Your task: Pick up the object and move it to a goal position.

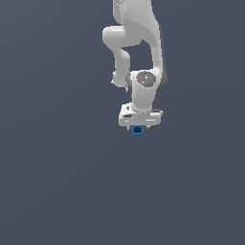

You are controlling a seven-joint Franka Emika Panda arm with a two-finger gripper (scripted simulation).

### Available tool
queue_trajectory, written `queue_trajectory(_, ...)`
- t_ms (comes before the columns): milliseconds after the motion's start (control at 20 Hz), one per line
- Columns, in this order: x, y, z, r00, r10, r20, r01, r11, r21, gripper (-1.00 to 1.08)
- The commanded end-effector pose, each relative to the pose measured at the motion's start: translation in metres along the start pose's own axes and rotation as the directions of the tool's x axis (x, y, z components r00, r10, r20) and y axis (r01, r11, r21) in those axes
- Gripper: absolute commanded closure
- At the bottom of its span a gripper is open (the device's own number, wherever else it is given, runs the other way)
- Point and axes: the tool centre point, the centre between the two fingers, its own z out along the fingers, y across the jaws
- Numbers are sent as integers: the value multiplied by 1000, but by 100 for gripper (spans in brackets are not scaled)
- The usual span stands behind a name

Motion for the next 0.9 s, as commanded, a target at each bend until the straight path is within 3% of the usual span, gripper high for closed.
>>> queue_trajectory(0, -1, 0, 9, 1000, 0, 1, 0, 1000, 0, -92)
queue_trajectory(550, -1, -1, 43, 1000, 0, 0, 0, 1000, 0, -92)
queue_trajectory(600, -1, -1, 43, 1000, 0, 0, 0, 1000, 0, 108)
queue_trajectory(850, -1, -1, 43, 1000, 0, 0, 0, 1000, 0, 108)
